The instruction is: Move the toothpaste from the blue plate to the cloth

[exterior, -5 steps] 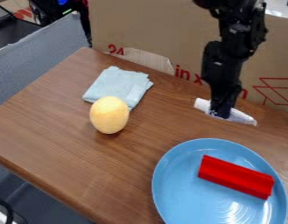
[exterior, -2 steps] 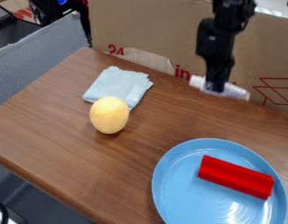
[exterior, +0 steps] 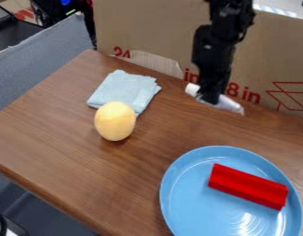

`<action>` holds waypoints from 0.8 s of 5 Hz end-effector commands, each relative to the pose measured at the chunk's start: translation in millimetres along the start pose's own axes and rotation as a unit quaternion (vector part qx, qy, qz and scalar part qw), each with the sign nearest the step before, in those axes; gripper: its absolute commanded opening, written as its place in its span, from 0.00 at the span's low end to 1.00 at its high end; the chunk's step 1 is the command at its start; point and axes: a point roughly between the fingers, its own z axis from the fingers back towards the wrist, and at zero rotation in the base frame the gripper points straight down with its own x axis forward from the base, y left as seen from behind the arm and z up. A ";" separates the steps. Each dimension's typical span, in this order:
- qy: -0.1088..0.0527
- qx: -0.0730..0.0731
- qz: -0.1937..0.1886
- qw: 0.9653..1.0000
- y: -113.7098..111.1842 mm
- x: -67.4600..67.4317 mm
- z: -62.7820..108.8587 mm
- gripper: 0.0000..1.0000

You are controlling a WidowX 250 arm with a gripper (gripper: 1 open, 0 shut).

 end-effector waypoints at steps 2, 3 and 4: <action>-0.021 -0.019 -0.009 1.000 -10.8 3.3 1.1 0.00; -0.032 0.001 0.012 0.999 -6.7 6.4 -9.8 0.00; -0.041 0.010 -0.022 0.999 -11.4 6.4 -30.0 0.00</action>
